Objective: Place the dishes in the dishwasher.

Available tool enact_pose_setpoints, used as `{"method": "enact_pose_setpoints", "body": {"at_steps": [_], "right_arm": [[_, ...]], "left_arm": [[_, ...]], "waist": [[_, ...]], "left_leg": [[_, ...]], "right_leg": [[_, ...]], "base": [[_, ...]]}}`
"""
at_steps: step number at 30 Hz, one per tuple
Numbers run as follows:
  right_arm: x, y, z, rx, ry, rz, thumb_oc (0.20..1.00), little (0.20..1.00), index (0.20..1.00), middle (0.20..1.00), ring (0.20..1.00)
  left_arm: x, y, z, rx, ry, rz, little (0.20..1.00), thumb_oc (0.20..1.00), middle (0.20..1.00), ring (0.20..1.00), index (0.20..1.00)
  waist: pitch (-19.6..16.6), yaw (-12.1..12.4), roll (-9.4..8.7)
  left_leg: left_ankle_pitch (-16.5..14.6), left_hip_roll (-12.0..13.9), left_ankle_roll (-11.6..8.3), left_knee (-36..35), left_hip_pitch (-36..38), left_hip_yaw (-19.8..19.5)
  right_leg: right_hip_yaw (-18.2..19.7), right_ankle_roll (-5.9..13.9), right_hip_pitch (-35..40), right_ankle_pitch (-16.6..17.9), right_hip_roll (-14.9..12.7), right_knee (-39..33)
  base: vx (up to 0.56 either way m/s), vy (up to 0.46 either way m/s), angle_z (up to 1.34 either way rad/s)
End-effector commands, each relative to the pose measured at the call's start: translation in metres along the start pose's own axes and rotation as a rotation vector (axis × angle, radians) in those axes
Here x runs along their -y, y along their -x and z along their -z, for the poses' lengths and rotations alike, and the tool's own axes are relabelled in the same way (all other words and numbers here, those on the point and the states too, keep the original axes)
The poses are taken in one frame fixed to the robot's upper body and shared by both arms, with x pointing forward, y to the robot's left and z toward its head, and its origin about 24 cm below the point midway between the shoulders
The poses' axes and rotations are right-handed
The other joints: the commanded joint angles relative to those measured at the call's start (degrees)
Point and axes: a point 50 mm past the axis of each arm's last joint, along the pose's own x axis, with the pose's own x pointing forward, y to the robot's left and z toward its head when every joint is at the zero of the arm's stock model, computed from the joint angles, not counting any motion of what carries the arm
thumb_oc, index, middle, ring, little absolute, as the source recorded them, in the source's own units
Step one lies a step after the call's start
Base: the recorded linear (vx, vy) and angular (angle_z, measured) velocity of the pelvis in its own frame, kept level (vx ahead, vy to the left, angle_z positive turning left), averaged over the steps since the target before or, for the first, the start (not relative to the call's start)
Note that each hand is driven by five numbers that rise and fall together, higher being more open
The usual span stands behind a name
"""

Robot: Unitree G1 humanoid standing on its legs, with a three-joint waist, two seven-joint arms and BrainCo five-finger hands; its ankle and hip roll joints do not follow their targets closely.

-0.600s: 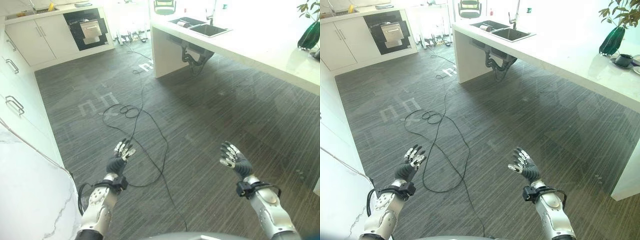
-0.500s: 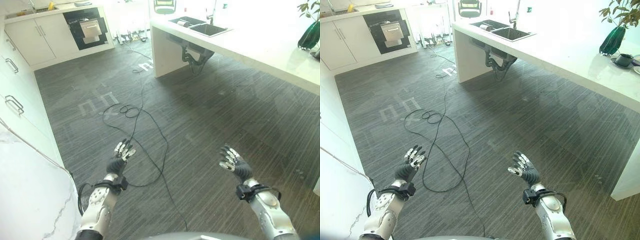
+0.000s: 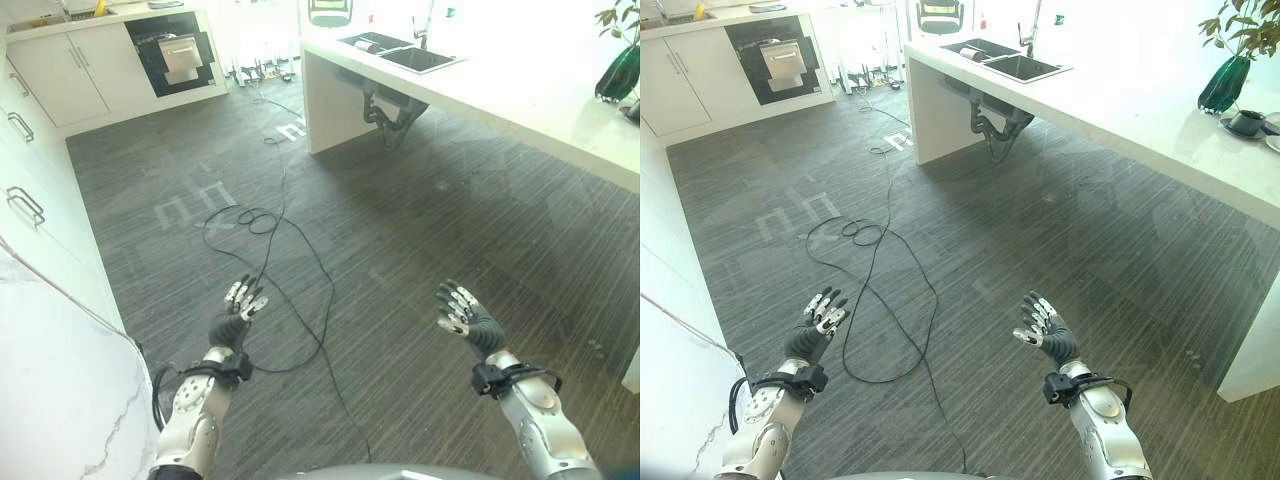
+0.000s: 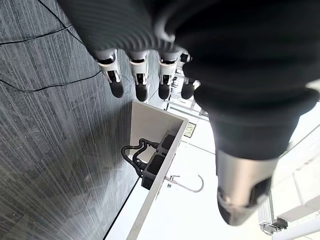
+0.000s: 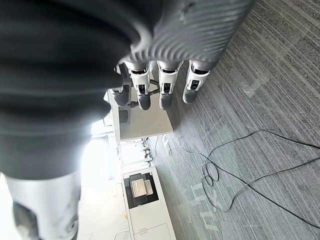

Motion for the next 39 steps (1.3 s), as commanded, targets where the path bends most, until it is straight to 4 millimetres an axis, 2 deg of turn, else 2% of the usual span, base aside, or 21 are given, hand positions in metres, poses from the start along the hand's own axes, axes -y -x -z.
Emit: {"method": "enact_pose_setpoints", "body": {"at_steps": [1, 4, 7, 8, 9, 11, 13, 15, 19, 20, 22, 25, 26, 27, 28, 29, 30, 32, 34, 36, 39], "right_arm": [[0.002, -0.005, -0.025, 0.132, 0.024, -0.018, 1.0, 1.0, 1.0, 1.0, 1.0], [0.003, -0.005, -0.03, 0.142, 0.044, -0.033, 1.0, 1.0, 1.0, 1.0, 1.0], [0.008, -0.002, -0.035, 0.163, 0.064, -0.032, 1.0, 1.0, 1.0, 1.0, 1.0], [0.009, -0.002, -0.035, 0.166, 0.071, -0.031, 1.0, 1.0, 1.0, 1.0, 1.0], [0.01, -0.002, -0.034, 0.165, 0.073, -0.024, 1.0, 1.0, 1.0, 1.0, 1.0], [0.012, -0.004, -0.036, 0.163, 0.057, -0.015, 1.0, 1.0, 1.0, 1.0, 1.0], [0.013, -0.001, -0.037, 0.158, 0.022, -0.033, 1.0, 1.0, 1.0, 1.0, 1.0], [0.015, 0.003, -0.032, 0.148, 0.015, -0.059, 1.0, 1.0, 1.0, 1.0, 1.0], [0.009, 0.006, -0.027, 0.15, -0.128, -0.078, 1.0, 1.0, 1.0, 1.0, 1.0], [0.005, 0.007, -0.026, 0.163, -0.173, -0.075, 1.0, 1.0, 1.0, 1.0, 1.0], [-0.006, 0.002, -0.029, 0.187, -0.185, -0.083, 1.0, 1.0, 1.0, 1.0, 1.0], [-0.016, -0.001, -0.031, 0.213, -0.186, -0.081, 1.0, 1.0, 1.0, 1.0, 1.0], [-0.018, -0.002, -0.031, 0.217, -0.183, -0.076, 1.0, 1.0, 1.0, 1.0, 1.0], [-0.022, -0.006, -0.029, 0.208, -0.176, -0.075, 1.0, 1.0, 1.0, 1.0, 1.0], [-0.022, -0.005, -0.029, 0.207, -0.173, -0.072, 1.0, 1.0, 1.0, 1.0, 1.0], [-0.014, 0.001, -0.03, 0.208, -0.187, -0.041, 1.0, 1.0, 1.0, 1.0, 1.0], [-0.013, 0.001, -0.03, 0.208, -0.19, -0.037, 1.0, 1.0, 1.0, 1.0, 1.0], [-0.002, 0.012, -0.024, 0.193, -0.2, -0.012, 1.0, 1.0, 1.0, 1.0, 1.0], [0.002, 0.017, -0.023, 0.198, -0.2, 0.004, 1.0, 1.0, 1.0, 1.0, 1.0], [0.003, 0.015, -0.024, 0.209, -0.198, 0.009, 1.0, 1.0, 1.0, 1.0, 1.0], [0.01, 0.015, -0.026, 0.214, -0.195, 0.048, 1.0, 1.0, 1.0, 1.0, 1.0]], "left_arm": [[-0.001, -0.008, -0.028, 0.137, -0.005, 0.013, 1.0, 1.0, 1.0, 1.0, 1.0], [-0.002, -0.01, -0.032, 0.164, -0.002, 0.006, 1.0, 1.0, 1.0, 1.0, 1.0], [0.0, -0.01, -0.033, 0.178, 0.003, 0.027, 1.0, 1.0, 1.0, 1.0, 1.0], [0.0, -0.01, -0.033, 0.176, 0.003, 0.03, 1.0, 1.0, 1.0, 1.0, 1.0], [0.0, -0.009, -0.031, 0.17, 0.004, 0.033, 1.0, 1.0, 1.0, 1.0, 1.0], [0.0, -0.007, -0.026, 0.145, 0.021, 0.035, 1.0, 1.0, 1.0, 1.0, 1.0], [-0.002, 0.0, -0.021, 0.131, 0.07, 0.022, 1.0, 1.0, 1.0, 1.0, 1.0], [-0.006, 0.01, -0.013, 0.135, 0.094, 0.003, 1.0, 1.0, 1.0, 1.0, 1.0], [-0.009, 0.008, -0.017, 0.124, 0.078, 0.02, 1.0, 1.0, 1.0, 1.0, 1.0], [-0.008, 0.006, -0.018, 0.112, 0.088, 0.037, 1.0, 1.0, 1.0, 1.0, 1.0], [-0.001, -0.001, -0.023, 0.111, 0.093, 0.08, 1.0, 1.0, 1.0, 1.0, 1.0], [0.007, -0.007, -0.026, 0.096, 0.068, 0.126, 1.0, 1.0, 1.0, 1.0, 1.0], [0.01, -0.009, -0.027, 0.088, 0.05, 0.138, 1.0, 1.0, 1.0, 1.0, 1.0], [0.016, -0.012, -0.028, 0.086, 0.024, 0.14, 1.0, 1.0, 1.0, 1.0, 1.0], [0.016, -0.012, -0.029, 0.086, 0.026, 0.146, 1.0, 1.0, 1.0, 1.0, 1.0], [0.02, -0.013, -0.032, 0.074, 0.065, 0.195, 1.0, 1.0, 1.0, 1.0, 1.0], [0.021, -0.013, -0.032, 0.07, 0.073, 0.199, 1.0, 1.0, 1.0, 1.0, 1.0], [0.021, -0.007, -0.024, 0.053, 0.072, 0.207, 1.0, 1.0, 1.0, 1.0, 1.0], [0.024, -0.004, -0.019, 0.047, 0.078, 0.232, 1.0, 1.0, 1.0, 1.0, 1.0], [0.025, 0.001, -0.016, 0.045, 0.071, 0.258, 1.0, 1.0, 1.0, 1.0, 1.0], [0.029, -0.004, -0.015, 0.034, 0.072, 0.277, 1.0, 1.0, 1.0, 1.0, 1.0]], "waist": [[-0.12, 0.26, 0.87], [1.96, 0.37, -0.39], [4.52, 0.27, -2.11], [5.2, 0.37, -2.04], [5.62, 0.23, -1.89], [5.95, 0.31, -0.21], [5.85, 1.46, 1.7], [5.83, 2.29, 2.24], [4.16, 3.55, 1.16], [3.47, 4.34, 0.26], [2.32, 5.24, -0.55], [1.53, 5.74, 0.16], [1.6, 5.45, 0.95], [2.0, 4.06, 1.97], [2.23, 3.66, 1.66], [3.38, 1.8, 0.97], [3.43, 1.56, 0.93], [4.29, -1.9, -0.41], [4.83, -3.11, 0.48], [5.57, -3.08, -0.01], [3.52, -4.77, -0.29]], "left_leg": [[-3.41, 3.99, -4.26, 0.17, 2.55, 1.81], [-4.64, 3.4, -4.66, 10.34, -1.05, 1.42], [-0.8, 5.47, -6.52, 33.83, -11.99, 2.19], [1.11, 6.89, -7.12, 35.26, -14.41, 2.48], [1.47, 8.5, -7.25, 33.16, -14.91, 4.04], [4.9, 12.13, -8.2, 15.66, -12.63, 8.99], [12.89, 13.68, -10.41, 0.27, -11.72, 5.52], [14.95, 15.41, -11.29, 0.17, -14.42, 1.76], [7.55, 12.79, -7.87, 4.21, -13.64, 6.44], [6.09, 10.82, -6.55, 5.89, -14.79, 5.71], [4.55, 7.1, -3.67, 4.23, -12.48, 6.01], [2.77, 3.86, -1.38, 2.23, -9.41, 4.56], [1.73, 3.02, -0.55, 1.9, -7.77, 3.76], [0.75, 2.09, 0.13, 0.91, -4.98, 2.78], [0.66, 1.52, 0.17, 0.78, -4.38, 2.28], [-0.77, 0.27, -0.47, 0.17, -0.91, 0.2], [-0.94, 0.24, -0.57, 0.17, -0.72, 0.02], [-4.89, -1.47, -1.11, 0.17, 3.33, -2.86], [-6.6, -1.69, -0.56, 0.17, 5.58, -5.04], [-9.55, -2.7, 0.25, 0.2, 8.94, -4.6], [-14.09, -2.84, -0.01, 4.23, 11.79, -4.05]], "right_leg": [[-1.15, 1.95, 0.62, -4.21, -0.53, 0.28], [-0.45, 0.47, 0.8, -5.01, -0.8, 2.36], [-0.33, -2.02, -0.07, -5.49, -1.31, 4.03], [-0.22, -2.12, 0.12, -5.61, -1.03, 4.35], [-0.29, -1.93, 0.45, -5.89, -0.78, 4.45], [-1.17, -0.74, 2.9, -7.53, 0.12, 3.08], [-0.28, 0.21, 6.09, -9.21, 0.69, 2.07], [1.53, -0.11, 8.6, -11.68, 0.78, 2.93], [-0.15, 3.3, 10.17, -15.55, -4.03, 10.45], [-0.85, 5.12, 10.42, -13.77, -5.86, 12.29], [-3.18, 8.95, 7.35, -4.35, -10.28, 21.47], [-3.65, 9.45, 3.02, 2.65, -13.61, 36.82], [-3.06, 8.75, -0.78, 3.47, -13.81, 43.51], [-3.62, 6.34, -7.57, -0.12, -10.5, 43.48], [-4.43, 6.08, -8.24, -2.24, -9.05, 40.72], [-7.99, 5.58, -11.12, -2.62, -5.99, 25.23], [-8.25, 5.54, -11.4, -2.15, -5.68, 23.09], [-4.49, 8.25, -16.25, 6.04, -5.11, 2.66], [-2.7, 8.61, -21.87, 6.52, -5.41, 0.28], [-6.24, 8.13, -21.15, 9.14, -6.44, 0.29], [-6.2, 7.38, -21.2, 9.11, -6.07, 0.28]], "base": [[0.14, -0.135, 0.01], [0.11, -0.169, 0.03], [0.09, -0.189, 0.2], [0.18, -0.088, 0.25], [0.35, 0.059, 0.1], [0.46, 0.202, -0.1], [0.58, 0.325, 0.03], [0.67, 0.363, -0.25], [0.68, 0.337, -0.44], [0.56, 0.276, -0.1], [0.59, 0.351, -0.1], [0.42, 0.295, 0.23], [0.62, 0.315, 0.3], [0.57, 0.222, 0.19], [0.8, 0.041, 0.42], [0.54, -0.083, 0.83], [0.75, -0.164, 1.07], [0.67, -0.173, 1.04], [0.71, -0.167, 1.18], [0.77, -0.225, 0.71], [0.66, -0.261, 0.44]]}}
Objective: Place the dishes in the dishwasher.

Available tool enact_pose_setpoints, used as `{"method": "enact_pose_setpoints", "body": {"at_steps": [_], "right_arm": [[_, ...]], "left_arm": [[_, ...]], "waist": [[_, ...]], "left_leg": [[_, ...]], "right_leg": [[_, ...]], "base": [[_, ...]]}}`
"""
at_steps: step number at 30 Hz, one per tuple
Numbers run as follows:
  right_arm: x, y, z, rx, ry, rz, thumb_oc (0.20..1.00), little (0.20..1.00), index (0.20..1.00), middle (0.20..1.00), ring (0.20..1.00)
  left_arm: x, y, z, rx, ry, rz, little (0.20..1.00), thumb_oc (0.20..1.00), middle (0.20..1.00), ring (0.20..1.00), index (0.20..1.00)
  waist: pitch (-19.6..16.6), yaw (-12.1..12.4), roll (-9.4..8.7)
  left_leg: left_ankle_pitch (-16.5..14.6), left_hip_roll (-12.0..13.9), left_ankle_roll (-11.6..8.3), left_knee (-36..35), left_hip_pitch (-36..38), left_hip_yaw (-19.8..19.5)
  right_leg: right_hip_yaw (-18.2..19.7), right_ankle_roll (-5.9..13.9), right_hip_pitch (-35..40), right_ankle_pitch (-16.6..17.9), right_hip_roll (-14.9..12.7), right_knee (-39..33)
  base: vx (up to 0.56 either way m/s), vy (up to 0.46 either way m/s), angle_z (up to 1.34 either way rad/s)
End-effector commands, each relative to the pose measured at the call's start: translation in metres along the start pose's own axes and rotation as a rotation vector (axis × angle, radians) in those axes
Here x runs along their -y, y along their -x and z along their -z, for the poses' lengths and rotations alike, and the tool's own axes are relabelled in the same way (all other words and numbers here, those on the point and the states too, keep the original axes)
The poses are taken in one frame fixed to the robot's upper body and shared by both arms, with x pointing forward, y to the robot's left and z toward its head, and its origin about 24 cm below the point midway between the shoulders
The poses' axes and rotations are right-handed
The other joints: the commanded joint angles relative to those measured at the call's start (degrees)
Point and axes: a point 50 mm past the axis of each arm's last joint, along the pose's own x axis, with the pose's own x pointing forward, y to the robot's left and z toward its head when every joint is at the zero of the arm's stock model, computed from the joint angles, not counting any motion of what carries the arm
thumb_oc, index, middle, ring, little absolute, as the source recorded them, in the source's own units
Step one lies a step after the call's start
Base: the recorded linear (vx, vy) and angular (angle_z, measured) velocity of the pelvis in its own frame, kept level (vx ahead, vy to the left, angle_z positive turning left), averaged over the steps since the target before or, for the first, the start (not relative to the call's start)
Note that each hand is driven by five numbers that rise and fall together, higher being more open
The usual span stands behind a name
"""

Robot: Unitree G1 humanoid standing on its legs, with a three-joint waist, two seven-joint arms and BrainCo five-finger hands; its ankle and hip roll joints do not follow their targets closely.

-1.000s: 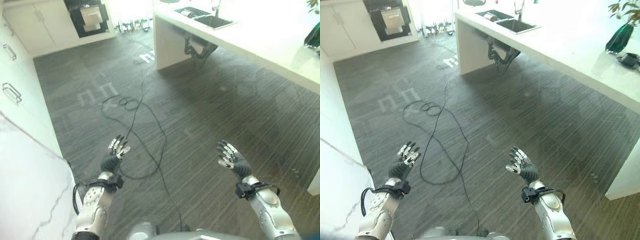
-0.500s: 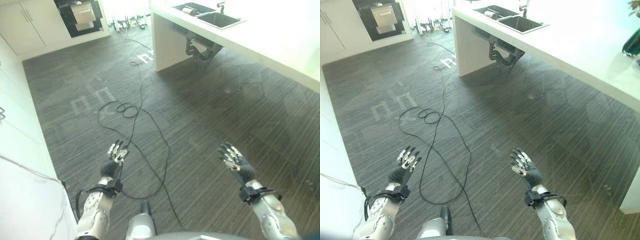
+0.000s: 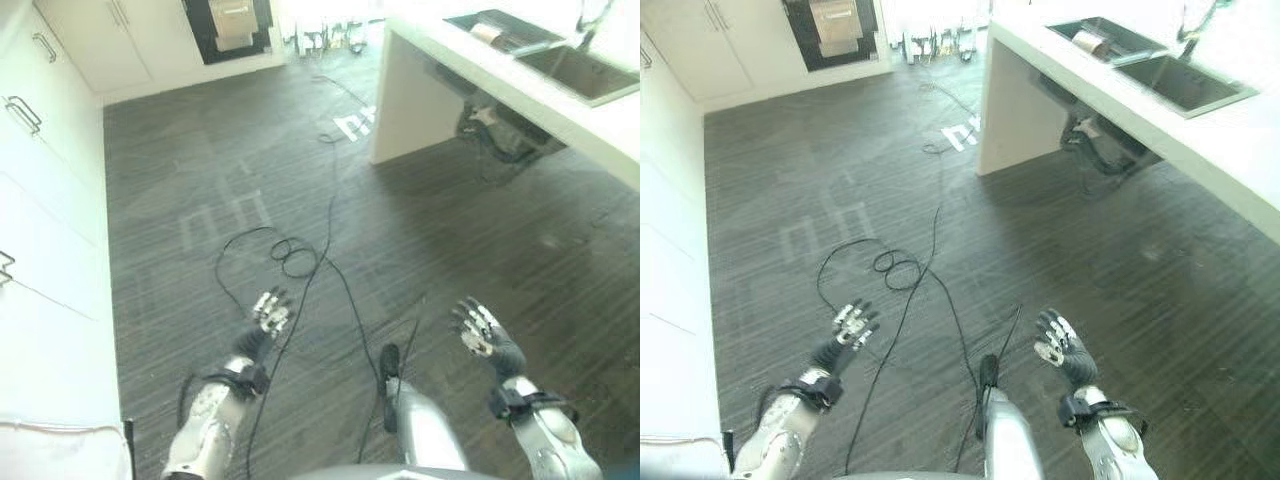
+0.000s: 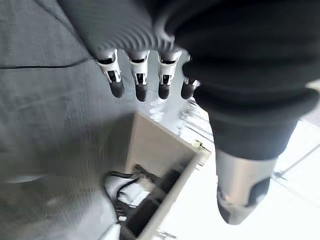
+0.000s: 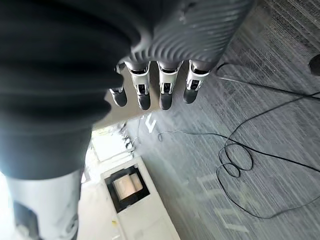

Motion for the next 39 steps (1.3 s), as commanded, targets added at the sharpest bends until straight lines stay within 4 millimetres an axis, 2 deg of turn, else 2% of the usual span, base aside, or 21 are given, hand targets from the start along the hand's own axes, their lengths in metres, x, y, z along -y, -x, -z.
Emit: {"method": "enact_pose_setpoints", "body": {"at_steps": [1, 2, 3, 5, 7, 8, 9, 12, 14, 15, 18, 19, 20, 23, 25, 28, 30, 32, 34, 37, 39], "right_arm": [[-0.007, -0.002, -0.026, 0.165, -0.049, -0.008, 1.0, 1.0, 1.0, 1.0, 1.0], [-0.005, -0.001, -0.027, 0.162, -0.042, -0.011, 1.0, 1.0, 1.0, 1.0, 1.0], [-0.005, 0.001, -0.03, 0.159, -0.021, -0.021, 1.0, 1.0, 1.0, 1.0, 1.0], [-0.004, 0.004, -0.034, 0.164, 0.008, -0.033, 1.0, 1.0, 1.0, 1.0, 1.0], [0.002, 0.006, -0.036, 0.169, 0.038, -0.03, 1.0, 1.0, 1.0, 1.0, 1.0], [0.005, 0.004, -0.038, 0.175, 0.04, -0.015, 1.0, 1.0, 1.0, 1.0, 1.0], [0.007, 0.003, -0.04, 0.179, 0.037, -0.011, 1.0, 1.0, 1.0, 1.0, 1.0], [0.004, -0.003, -0.045, 0.173, 0.056, -0.032, 1.0, 1.0, 1.0, 1.0, 1.0], [0.003, -0.004, -0.047, 0.164, 0.098, -0.053, 1.0, 1.0, 1.0, 1.0, 1.0], [0.001, -0.005, -0.051, 0.163, 0.123, -0.088, 1.0, 1.0, 1.0, 1.0, 1.0], [-0.002, -0.003, -0.058, 0.18, 0.162, -0.154, 1.0, 1.0, 1.0, 1.0, 1.0], [-0.005, -0.002, -0.065, 0.196, 0.178, -0.176, 1.0, 1.0, 1.0, 1.0, 1.0], [-0.006, -0.001, -0.065, 0.204, 0.178, -0.172, 1.0, 1.0, 1.0, 1.0, 1.0], [-0.007, 0.0, -0.065, 0.229, 0.148, -0.131, 1.0, 1.0, 1.0, 1.0, 1.0], [-0.012, 0.0, -0.064, 0.244, 0.136, -0.118, 1.0, 1.0, 1.0, 1.0, 1.0], [-0.021, 0.0, -0.062, 0.281, 0.128, -0.111, 1.0, 1.0, 1.0, 1.0, 1.0], [-0.027, -0.003, -0.064, 0.3, 0.129, -0.13, 1.0, 1.0, 1.0, 1.0, 1.0], [-0.026, -0.004, -0.086, 0.362, 0.153, -0.153, 1.0, 1.0, 1.0, 1.0, 1.0], [-0.027, -0.008, -0.099, 0.404, 0.159, -0.168, 1.0, 1.0, 1.0, 1.0, 1.0], [-0.031, -0.008, -0.112, 0.452, 0.178, -0.184, 1.0, 1.0, 1.0, 1.0, 1.0], [-0.031, -0.005, -0.119, 0.484, 0.182, -0.171, 1.0, 1.0, 1.0, 1.0, 1.0]], "left_arm": [[0.0, -0.003, -0.043, 0.15, -0.1, 0.071, 1.0, 1.0, 1.0, 1.0, 1.0], [0.001, -0.002, -0.044, 0.154, -0.086, 0.072, 1.0, 1.0, 1.0, 1.0, 1.0], [0.004, -0.001, -0.044, 0.154, -0.073, 0.076, 1.0, 1.0, 1.0, 1.0, 1.0], [0.008, 0.0, -0.04, 0.15, -0.062, 0.085, 1.0, 1.0, 1.0, 1.0, 1.0], [0.012, -0.001, -0.033, 0.148, -0.027, 0.077, 1.0, 1.0, 1.0, 1.0, 1.0], [0.013, -0.004, -0.032, 0.144, -0.015, 0.086, 1.0, 1.0, 1.0, 1.0, 1.0], [0.014, -0.004, -0.032, 0.144, -0.014, 0.094, 1.0, 1.0, 1.0, 1.0, 1.0], [0.006, 0.001, -0.033, 0.145, -0.026, 0.045, 1.0, 1.0, 1.0, 1.0, 1.0], [0.002, 0.003, -0.033, 0.147, -0.011, 0.018, 1.0, 1.0, 1.0, 1.0, 1.0], [0.0, 0.006, -0.033, 0.164, -0.004, 0.009, 1.0, 1.0, 1.0, 1.0, 1.0], [-0.003, 0.016, -0.03, 0.213, 0.004, 0.013, 1.0, 1.0, 1.0, 1.0, 1.0], [-0.007, 0.017, -0.042, 0.254, 0.004, 0.015, 1.0, 1.0, 1.0, 1.0, 1.0], [-0.008, 0.015, -0.046, 0.262, -0.001, 0.021, 1.0, 1.0, 1.0, 1.0, 1.0], [-0.006, 0.005, -0.057, 0.259, -0.039, 0.056, 1.0, 1.0, 1.0, 1.0, 1.0], [-0.004, 0.002, -0.061, 0.258, -0.057, 0.071, 1.0, 1.0, 1.0, 1.0, 1.0], [-0.001, 0.001, -0.067, 0.263, -0.122, 0.096, 1.0, 1.0, 1.0, 1.0, 1.0], [0.0, 0.004, -0.075, 0.302, -0.143, 0.091, 1.0, 1.0, 1.0, 1.0, 1.0], [0.013, 0.014, -0.114, 0.482, -0.222, 0.18, 1.0, 1.0, 1.0, 1.0, 1.0], [0.024, 0.017, -0.132, 0.577, -0.25, 0.203, 1.0, 1.0, 1.0, 1.0, 1.0], [0.034, 0.02, -0.145, 0.658, -0.302, 0.209, 1.0, 1.0, 1.0, 1.0, 1.0], [0.041, 0.021, -0.15, 0.682, -0.315, 0.24, 1.0, 1.0, 1.0, 1.0, 1.0]], "waist": [[-4.71, -2.0, -2.91], [-5.57, -2.36, -2.33], [-7.12, -2.68, -1.07], [-7.98, -3.01, -1.08], [-7.14, -2.33, -2.77], [-5.86, -1.0, -4.1], [-5.26, -0.16, -4.96], [-4.56, 1.05, -3.92], [-4.45, 1.7, -3.31], [-4.63, 2.56, -2.68], [-3.91, 3.65, -2.2], [-3.64, 4.34, -2.55], [-3.66, 4.3, -2.59], [-4.27, 4.47, -3.18], [-4.68, 4.57, -3.6], [-5.15, 4.63, -2.36], [-4.84, 4.72, -1.41], [-3.58, 4.87, -2.43], [-2.79, 5.08, -3.08], [-2.56, 4.99, -3.65], [-2.56, 3.99, -3.18]], "left_leg": [[-0.43, -11.24, 10.02, -4.95, -6.12, 1.51], [1.53, -10.28, 8.86, -3.14, -5.32, 2.26], [8.62, -8.52, 5.67, 3.28, -5.66, 4.04], [17.18, -7.54, 2.04, 14.8, -9.44, 5.31], [21.74, -6.46, -0.31, 32.01, -19.45, 5.89], [19.81, -4.63, 0.77, 35.89, -27.18, 6.43], [18.71, -3.74, 1.99, 34.65, -31.07, 6.76], [18.96, 0.49, 3.04, 11.84, -31.0, 9.81], [20.6, 1.68, 2.38, -1.15, -29.18, 7.35], [23.63, 4.04, 1.09, -10.02, -28.42, 2.62], [25.63, 6.74, 0.19, -10.02, -30.81, 0.49], [20.26, 5.16, 1.41, -7.23, -29.32, 1.27], [18.78, 4.57, 1.92, -5.71, -29.57, 2.05], [16.92, 1.97, 3.75, -4.16, -29.95, 4.17], [16.51, -0.5, 5.46, -5.42, -28.73, 3.65], [15.12, -4.37, 8.35, -8.68, -24.14, 2.83], [14.19, -4.99, 8.78, -9.52, -21.51, 3.49], [13.08, -6.42, 8.66, -10.02, -19.19, 4.37], [12.25, -6.2, 7.54, -10.02, -17.74, 7.1], [10.45, -6.85, 7.26, -10.02, -15.62, 10.05], [9.26, -6.8, 7.71, -10.02, -14.2, 10.73]], "right_leg": [[-3.08, 11.09, 8.9, 5.96, 0.18, -19.84], [-3.47, 10.1, 9.95, 5.86, 0.81, -19.84], [-4.6, 8.11, 12.16, 4.67, 2.59, -19.83], [-3.66, 5.93, 14.52, 2.76, 3.92, -19.84], [-0.99, 3.85, 18.91, 0.41, 4.11, -19.84], [0.0, 3.35, 22.04, -0.81, 3.9, -19.84], [0.86, 3.15, 23.71, -1.7, 3.8, -19.84], [4.69, 4.05, 26.85, -4.93, 5.32, -19.84], [6.88, 5.16, 28.1, -6.14, 5.41, -19.84], [8.99, 5.5, 29.29, -7.4, 5.69, -19.84], [11.45, 5.64, 32.81, -11.25, 4.84, -18.2], [10.34, 7.99, 33.91, -13.27, 0.79, -14.89], [9.47, 8.78, 33.94, -13.94, -0.4, -13.24], [6.33, 11.06, 33.93, -13.26, -3.2, -8.68], [6.0, 12.52, 31.33, -9.04, -4.58, -2.65], [4.76, 12.13, 24.06, -2.06, -5.84, 13.68], [2.81, 11.19, 19.93, -1.14, -6.44, 17.98], [-4.02, 10.57, 20.92, -5.43, -1.01, 3.25], [-9.33, 10.61, 21.55, -3.88, -0.54, -6.72], [-14.45, 11.48, 19.73, 0.88, -1.74, -10.64], [-13.69, 10.8, 19.02, -0.52, -1.16, -10.36]], "base": [[0.53, -0.225, 0.64], [0.56, -0.278, 0.38], [0.52, -0.297, 0.04], [0.46, -0.302, -0.25], [0.49, -0.312, -0.6], [0.47, -0.249, -0.25], [0.46, -0.098, -0.12], [0.5, 0.12, -1.04], [0.55, 0.285, -0.91], [0.64, 0.348, -0.96], [0.63, 0.42, -1.26], [0.6, 0.53, -1.5], [0.58, 0.531, -0.94], [0.35, 0.301, -0.42], [0.33, 0.29, 0.42], [0.41, 0.355, 0.26], [0.35, 0.241, 0.07], [0.47, 0.036, -0.26], [0.3, -0.08, -0.26], [0.25, -0.111, -0.41], [0.23, -0.148, -0.57]]}}
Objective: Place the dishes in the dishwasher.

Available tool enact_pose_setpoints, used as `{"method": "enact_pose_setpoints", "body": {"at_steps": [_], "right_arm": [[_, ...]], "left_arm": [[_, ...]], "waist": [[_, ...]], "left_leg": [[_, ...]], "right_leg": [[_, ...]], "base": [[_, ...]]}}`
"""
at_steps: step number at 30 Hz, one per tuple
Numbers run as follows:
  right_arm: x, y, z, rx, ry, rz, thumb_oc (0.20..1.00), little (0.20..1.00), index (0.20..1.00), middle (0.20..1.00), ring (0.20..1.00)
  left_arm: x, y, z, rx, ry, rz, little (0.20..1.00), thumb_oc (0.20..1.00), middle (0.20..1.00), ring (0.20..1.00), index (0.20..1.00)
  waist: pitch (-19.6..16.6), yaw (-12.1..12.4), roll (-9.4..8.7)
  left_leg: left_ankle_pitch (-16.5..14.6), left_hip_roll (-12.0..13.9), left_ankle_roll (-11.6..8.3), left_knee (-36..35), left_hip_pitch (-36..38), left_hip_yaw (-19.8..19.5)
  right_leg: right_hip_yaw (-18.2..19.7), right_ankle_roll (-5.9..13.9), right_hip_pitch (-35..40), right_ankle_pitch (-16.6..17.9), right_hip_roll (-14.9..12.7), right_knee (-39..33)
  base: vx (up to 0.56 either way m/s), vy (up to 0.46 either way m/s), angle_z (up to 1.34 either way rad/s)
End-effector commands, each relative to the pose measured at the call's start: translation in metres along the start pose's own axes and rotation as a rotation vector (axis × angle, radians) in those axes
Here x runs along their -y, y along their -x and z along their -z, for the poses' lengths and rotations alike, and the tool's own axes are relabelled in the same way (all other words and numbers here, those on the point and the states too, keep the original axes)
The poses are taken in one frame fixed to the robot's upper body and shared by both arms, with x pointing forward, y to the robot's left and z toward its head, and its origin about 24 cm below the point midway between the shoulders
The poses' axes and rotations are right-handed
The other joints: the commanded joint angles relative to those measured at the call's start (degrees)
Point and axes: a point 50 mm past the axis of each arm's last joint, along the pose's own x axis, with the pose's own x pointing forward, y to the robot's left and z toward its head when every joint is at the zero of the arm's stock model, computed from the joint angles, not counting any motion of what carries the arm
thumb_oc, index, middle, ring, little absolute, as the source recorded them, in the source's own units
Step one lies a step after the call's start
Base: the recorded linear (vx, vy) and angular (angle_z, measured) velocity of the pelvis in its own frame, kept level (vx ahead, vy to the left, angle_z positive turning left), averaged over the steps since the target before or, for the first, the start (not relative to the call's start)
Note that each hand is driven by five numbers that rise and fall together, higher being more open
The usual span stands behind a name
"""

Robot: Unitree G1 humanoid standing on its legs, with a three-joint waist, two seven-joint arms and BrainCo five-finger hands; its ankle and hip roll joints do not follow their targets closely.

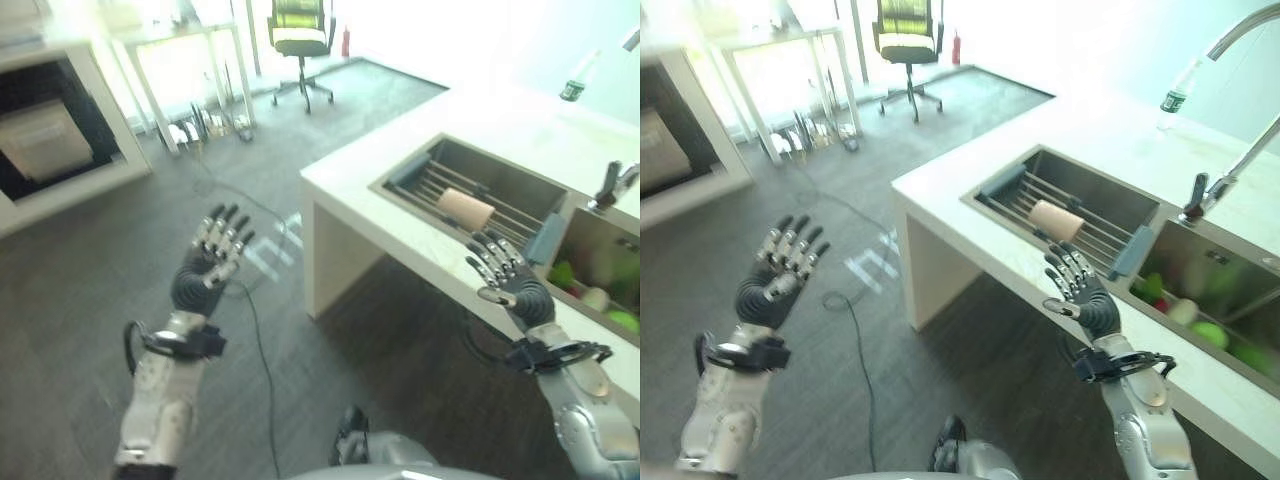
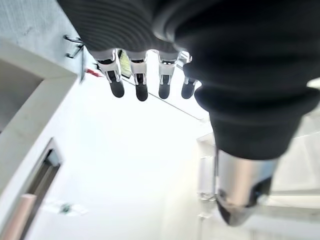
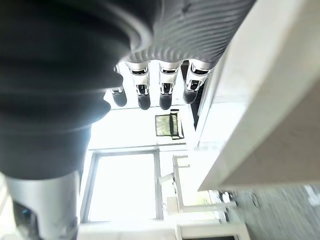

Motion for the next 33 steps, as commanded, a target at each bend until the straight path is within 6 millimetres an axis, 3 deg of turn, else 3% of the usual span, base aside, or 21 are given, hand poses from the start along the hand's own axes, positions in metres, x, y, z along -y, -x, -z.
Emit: {"method": "enact_pose_setpoints", "body": {"at_steps": [1, 3, 4, 7, 9, 11, 12, 14, 15, 16, 17, 21, 30, 33], "right_arm": [[-0.003, -0.007, -0.03, 0.197, -0.014, 0.019, 1.0, 1.0, 1.0, 1.0, 1.0], [-0.001, -0.009, -0.032, 0.205, 0.001, 0.042, 1.0, 1.0, 1.0, 1.0, 1.0], [0.0, -0.01, -0.037, 0.22, 0.022, 0.047, 1.0, 1.0, 1.0, 1.0, 1.0], [0.005, -0.011, -0.054, 0.28, 0.071, 0.069, 1.0, 1.0, 1.0, 1.0, 1.0], [0.006, -0.012, -0.061, 0.313, 0.093, 0.079, 1.0, 1.0, 1.0, 1.0, 1.0], [0.008, -0.013, -0.064, 0.314, 0.104, 0.096, 1.0, 1.0, 1.0, 1.0, 1.0], [0.009, -0.012, -0.064, 0.317, 0.105, 0.095, 1.0, 1.0, 1.0, 1.0, 1.0], [0.006, -0.009, -0.065, 0.33, 0.105, 0.07, 1.0, 1.0, 1.0, 1.0, 1.0], [0.006, -0.008, -0.066, 0.332, 0.114, 0.072, 1.0, 1.0, 1.0, 1.0, 1.0], [0.006, -0.007, -0.066, 0.334, 0.12, 0.072, 1.0, 1.0, 1.0, 1.0, 1.0], [0.008, -0.008, -0.069, 0.336, 0.122, 0.066, 1.0, 1.0, 1.0, 1.0, 1.0], [0.011, -0.007, -0.077, 0.347, 0.122, 0.081, 1.0, 1.0, 1.0, 1.0, 1.0], [0.008, -0.004, -0.071, 0.332, 0.092, 0.146, 1.0, 1.0, 1.0, 1.0, 1.0], [0.004, -0.005, -0.065, 0.314, 0.063, 0.124, 1.0, 1.0, 1.0, 1.0, 1.0]], "left_arm": [[0.007, -0.021, -0.028, 0.169, -0.086, 0.078, 1.0, 1.0, 1.0, 1.0, 1.0], [0.013, -0.027, -0.029, 0.186, -0.066, 0.097, 1.0, 1.0, 1.0, 1.0, 1.0], [0.017, -0.03, -0.03, 0.204, -0.053, 0.109, 1.0, 1.0, 1.0, 1.0, 1.0], [0.025, -0.036, -0.032, 0.23, -0.023, 0.145, 1.0, 1.0, 1.0, 1.0, 1.0], [0.029, -0.035, -0.031, 0.237, -0.018, 0.155, 1.0, 1.0, 1.0, 1.0, 1.0], [0.026, -0.031, -0.031, 0.235, -0.025, 0.141, 1.0, 1.0, 1.0, 1.0, 1.0], [0.024, -0.027, -0.031, 0.236, -0.03, 0.129, 1.0, 1.0, 1.0, 1.0, 1.0], [0.018, -0.017, -0.034, 0.245, -0.046, 0.099, 1.0, 1.0, 1.0, 1.0, 1.0], [0.017, -0.014, -0.034, 0.246, -0.046, 0.098, 1.0, 1.0, 1.0, 1.0, 1.0], [0.017, -0.014, -0.033, 0.249, -0.05, 0.099, 1.0, 1.0, 1.0, 1.0, 1.0], [0.017, -0.015, -0.033, 0.251, -0.057, 0.096, 1.0, 1.0, 1.0, 1.0, 1.0], [0.019, -0.026, -0.033, 0.242, -0.071, 0.09, 1.0, 1.0, 1.0, 1.0, 1.0], [0.024, -0.031, -0.036, 0.202, -0.124, 0.118, 1.0, 1.0, 1.0, 1.0, 1.0], [0.025, -0.03, -0.038, 0.191, -0.158, 0.118, 1.0, 1.0, 1.0, 1.0, 1.0]], "waist": [[1.75, -2.02, 2.18], [0.97, -2.75, 2.24], [0.61, -3.4, 2.4], [1.02, -4.49, 2.45], [1.66, -4.46, 1.69], [2.11, -3.94, 1.6], [1.83, -3.61, 2.02], [1.05, -2.09, 3.18], [0.88, -1.51, 3.38], [0.88, -1.3, 3.46], [0.4, -1.56, 3.41], [-1.41, -2.98, 4.06], [-2.48, -2.61, 3.5], [-2.24, -1.71, 2.86]], "left_leg": [[12.54, 4.82, 0.57, -16.58, 1.57, -0.81], [12.16, 4.33, 0.33, -15.96, 2.38, 0.04], [12.29, 4.91, -0.78, -10.98, 1.55, 1.54], [21.03, 9.58, -6.67, 8.26, -5.54, 2.47], [22.67, 11.42, -7.12, 14.36, -11.22, 0.26], [20.06, 11.87, -5.3, 8.11, -10.74, -0.35], [19.44, 11.72, -4.75, -0.16, -8.6, -1.61], [24.22, 12.16, -5.86, -13.93, -9.11, -9.09], [25.96, 12.83, -6.44, -16.23, -9.83, -10.71], [26.41, 13.01, -6.61, -15.95, -10.7, -10.89], [23.67, 13.0, -6.18, -16.43, -10.15, -9.71], [20.0, 12.0, -4.98, -16.58, -7.77, -8.59], [16.34, 8.04, -1.11, -16.58, -5.03, -8.77], [15.75, 7.81, -0.2, -16.58, -4.83, -7.74]], "right_leg": [[0.75, 18.29, 6.89, -4.97, -6.69, 1.78], [1.65, 17.58, 8.46, -5.91, -5.57, 0.29], [1.78, 16.47, 9.59, -6.78, -5.06, 0.03], [4.39, 13.29, 12.03, -8.42, -3.56, -1.18], [7.52, 12.44, 13.5, -8.9, -3.62, -1.76], [10.72, 13.11, 14.31, -8.71, -3.62, -2.49], [13.04, 14.11, 14.81, -8.39, -3.39, -3.81], [18.84, 14.86, 16.24, -8.4, -2.2, -6.35], [20.03, 14.8, 17.04, -9.03, -2.05, -6.68], [20.57, 14.65, 17.52, -9.65, -2.05, -6.76], [19.96, 15.08, 17.61, -10.13, -3.09, -6.76], [18.3, 16.28, 16.99, -9.89, -4.74, -6.7], [18.82, 18.64, 15.11, -8.87, -7.3, -4.34], [15.88, 19.9, 13.33, -8.09, -8.38, 0.15]], "base": [[0.26, -0.211, -0.35], [0.22, -0.184, -0.02], [0.18, -0.178, -0.03], [0.13, -0.209, -0.23], [0.15, -0.105, -0.26], [0.23, 0.084, -1.0], [0.29, 0.219, -1.44], [0.36, 0.241, -1.48], [0.3, 0.201, -1.65], [0.24, 0.222, -1.86], [0.19, 0.254, -1.56], [0.15, 0.207, -1.1], [0.15, 0.161, -0.1], [0.04, 0.006, -0.17]]}}
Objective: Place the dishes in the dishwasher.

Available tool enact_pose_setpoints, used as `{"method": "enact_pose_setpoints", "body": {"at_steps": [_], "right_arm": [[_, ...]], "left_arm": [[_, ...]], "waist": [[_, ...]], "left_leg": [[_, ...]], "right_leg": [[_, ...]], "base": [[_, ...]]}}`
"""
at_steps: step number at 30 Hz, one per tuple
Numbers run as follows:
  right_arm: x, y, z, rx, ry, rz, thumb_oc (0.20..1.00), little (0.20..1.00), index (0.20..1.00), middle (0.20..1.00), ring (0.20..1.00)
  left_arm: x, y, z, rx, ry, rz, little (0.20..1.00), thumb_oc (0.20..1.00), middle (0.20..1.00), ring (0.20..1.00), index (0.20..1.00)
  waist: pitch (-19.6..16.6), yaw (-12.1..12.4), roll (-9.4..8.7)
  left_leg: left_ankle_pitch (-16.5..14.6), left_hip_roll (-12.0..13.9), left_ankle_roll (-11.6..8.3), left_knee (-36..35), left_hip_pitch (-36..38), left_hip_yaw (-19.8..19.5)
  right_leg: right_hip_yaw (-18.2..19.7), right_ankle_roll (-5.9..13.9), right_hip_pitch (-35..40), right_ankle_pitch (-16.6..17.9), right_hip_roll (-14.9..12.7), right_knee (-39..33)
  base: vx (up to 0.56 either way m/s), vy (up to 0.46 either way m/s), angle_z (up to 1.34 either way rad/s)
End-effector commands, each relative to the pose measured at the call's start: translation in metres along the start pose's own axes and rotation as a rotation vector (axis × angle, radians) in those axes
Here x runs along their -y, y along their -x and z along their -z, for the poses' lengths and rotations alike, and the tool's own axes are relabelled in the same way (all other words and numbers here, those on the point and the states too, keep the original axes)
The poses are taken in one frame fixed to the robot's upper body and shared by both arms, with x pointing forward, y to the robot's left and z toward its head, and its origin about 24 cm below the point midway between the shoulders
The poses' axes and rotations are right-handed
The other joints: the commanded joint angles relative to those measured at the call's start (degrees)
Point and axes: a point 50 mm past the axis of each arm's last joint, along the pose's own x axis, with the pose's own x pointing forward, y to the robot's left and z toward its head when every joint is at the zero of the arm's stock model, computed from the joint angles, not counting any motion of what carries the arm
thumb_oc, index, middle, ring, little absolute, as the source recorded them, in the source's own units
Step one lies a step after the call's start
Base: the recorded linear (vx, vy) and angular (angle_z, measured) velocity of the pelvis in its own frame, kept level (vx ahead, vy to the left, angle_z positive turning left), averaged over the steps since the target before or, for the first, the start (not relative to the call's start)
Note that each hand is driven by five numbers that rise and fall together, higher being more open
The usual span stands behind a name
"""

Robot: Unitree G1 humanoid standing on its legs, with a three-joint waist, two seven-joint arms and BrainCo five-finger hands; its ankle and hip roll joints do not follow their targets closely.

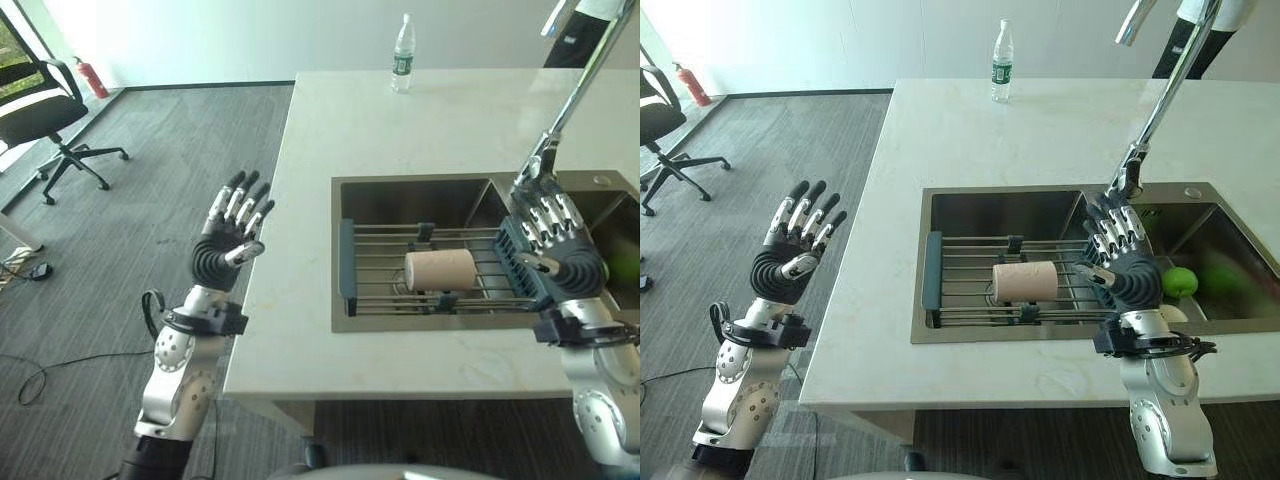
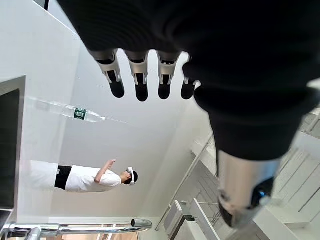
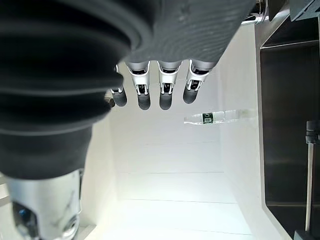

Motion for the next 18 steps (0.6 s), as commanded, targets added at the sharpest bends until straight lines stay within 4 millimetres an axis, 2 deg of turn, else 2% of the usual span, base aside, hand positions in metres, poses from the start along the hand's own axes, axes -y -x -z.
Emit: {"method": "enact_pose_setpoints", "body": {"at_steps": [1, 2, 3, 5, 6, 8, 9, 10, 11, 13, 15, 17, 18], "right_arm": [[-0.005, -0.011, -0.013, 0.097, -0.023, -0.043, 1.0, 1.0, 1.0, 1.0, 1.0], [-0.009, -0.013, -0.012, 0.098, -0.033, -0.063, 1.0, 1.0, 1.0, 1.0, 1.0], [-0.009, -0.013, -0.012, 0.098, -0.034, -0.064, 1.0, 1.0, 1.0, 1.0, 1.0], [-0.018, -0.018, -0.011, 0.102, -0.046, -0.088, 1.0, 1.0, 1.0, 1.0, 1.0], [-0.022, -0.02, -0.011, 0.102, -0.053, -0.096, 1.0, 1.0, 1.0, 1.0, 1.0], [-0.027, -0.024, -0.011, 0.102, -0.054, -0.113, 1.0, 1.0, 1.0, 1.0, 1.0], [-0.03, -0.028, -0.013, 0.101, -0.062, -0.137, 1.0, 1.0, 1.0, 1.0, 1.0], [-0.03, -0.028, -0.013, 0.101, -0.062, -0.14, 1.0, 1.0, 1.0, 1.0, 1.0], [-0.031, -0.031, -0.014, 0.087, -0.057, -0.169, 1.0, 1.0, 1.0, 1.0, 1.0], [-0.03, -0.035, -0.02, 0.095, -0.042, -0.189, 1.0, 1.0, 1.0, 1.0, 1.0], [-0.023, -0.033, -0.022, 0.098, -0.014, -0.175, 1.0, 1.0, 1.0, 1.0, 1.0], [-0.016, -0.031, -0.025, 0.095, 0.001, -0.161, 1.0, 1.0, 1.0, 1.0, 1.0], [-0.014, -0.028, -0.024, 0.101, 0.015, -0.144, 1.0, 1.0, 1.0, 1.0, 1.0]], "left_arm": [[0.003, -0.004, -0.028, 0.101, -0.133, 0.04, 1.0, 1.0, 1.0, 1.0, 1.0], [0.003, -0.005, -0.032, 0.106, -0.164, 0.046, 1.0, 1.0, 1.0, 1.0, 1.0], [0.003, -0.006, -0.032, 0.106, -0.167, 0.048, 1.0, 1.0, 1.0, 1.0, 1.0], [0.004, -0.012, -0.038, 0.117, -0.197, 0.069, 1.0, 1.0, 1.0, 1.0, 1.0], [0.006, -0.014, -0.039, 0.119, -0.207, 0.077, 1.0, 1.0, 1.0, 1.0, 1.0], [0.01, -0.017, -0.039, 0.123, -0.227, 0.088, 1.0, 1.0, 1.0, 1.0, 1.0], [0.013, -0.019, -0.038, 0.129, -0.247, 0.082, 1.0, 1.0, 1.0, 1.0, 1.0], [0.013, -0.02, -0.038, 0.13, -0.247, 0.081, 1.0, 1.0, 1.0, 1.0, 1.0], [0.013, -0.02, -0.037, 0.131, -0.239, 0.064, 1.0, 1.0, 1.0, 1.0, 1.0], [0.017, -0.018, -0.039, 0.16, -0.268, 0.06, 1.0, 1.0, 1.0, 1.0, 1.0], [0.018, -0.019, -0.038, 0.178, -0.31, 0.067, 1.0, 1.0, 1.0, 1.0, 1.0], [0.02, -0.019, -0.038, 0.178, -0.32, 0.062, 1.0, 1.0, 1.0, 1.0, 1.0], [0.019, -0.019, -0.041, 0.18, -0.361, 0.065, 1.0, 1.0, 1.0, 1.0, 1.0]], "waist": [[-1.33, 2.86, 0.68], [-1.16, 3.41, 0.66], [-1.13, 3.46, 0.64], [-1.12, 4.07, 0.56], [-1.21, 4.16, 0.78], [-1.29, 3.97, 0.88], [-1.25, 4.1, 0.91], [-1.23, 4.19, 0.96], [-1.28, 4.36, 0.98], [-0.47, 4.44, 1.09], [0.05, 4.11, 0.78], [0.23, 3.56, 0.34], [0.08, 2.9, 0.87]], "left_leg": [[-5.79, 4.26, -1.8, 0.41, 1.52, 0.31], [-5.96, 4.99, -2.22, 0.41, 1.54, 1.19], [-6.0, 5.05, -2.26, 0.41, 1.57, 1.25], [-6.35, 6.7, -3.22, 0.41, 1.88, 2.67], [-6.13, 8.02, -3.81, 0.41, 2.15, 3.18], [-5.2, 10.46, -5.11, 0.41, 2.27, 3.82], [-3.78, 12.87, -6.79, 0.41, 2.22, 4.59], [-3.56, 13.29, -7.05, 0.41, 2.17, 4.79], [-1.92, 15.93, -8.76, 0.41, 1.75, 5.66], [1.99, 19.06, -10.53, 1.52, 0.37, 7.05], [2.47, 18.58, -10.38, 5.7, -1.8, 8.06], [-0.55, 15.53, -9.17, 9.25, -3.39, 8.45], [0.14, 14.49, -8.61, 4.8, -3.82, 11.2]], "right_leg": [[-7.87, 0.88, -3.38, 1.15, -0.47, 6.11], [-9.02, 1.4, -3.21, 2.18, -2.2, 4.61], [-9.05, 1.48, -3.11, 2.39, -2.38, 4.28], [-10.69, 3.15, -2.48, 6.75, -6.74, 1.19], [-10.87, 3.45, -2.18, 6.83, -7.66, 0.33], [-9.92, 3.7, -1.84, 5.52, -7.34, -0.58], [-10.22, 4.0, -1.94, 4.09, -6.7, -0.77], [-10.52, 3.95, -1.86, 3.89, -6.52, -0.77], [-11.04, 3.34, -1.88, 2.41, -4.8, -0.77], [-10.68, 1.49, -2.41, 1.21, -2.28, -0.77], [-11.77, 0.32, -2.12, 0.93, -1.14, -0.77], [-12.81, 0.09, -1.85, 0.73, -1.12, -0.77], [-13.75, 0.5, -1.67, 0.77, -1.33, -0.77]], "base": [[-0.03, -0.187, -0.41], [-0.03, -0.181, -0.73], [-0.01, -0.292, -0.94], [-0.03, -0.44, -0.62], [-0.05, -0.496, -0.2], [-0.04, -0.474, -0.15], [-0.04, -0.39, 0.16], [-0.06, -0.572, 0.08], [-0.08, -0.462, -0.01], [-0.13, -0.519, 0.07], [-0.12, -0.337, -0.14], [-0.06, -0.175, 0.03], [-0.01, -0.037, 0.32]]}}
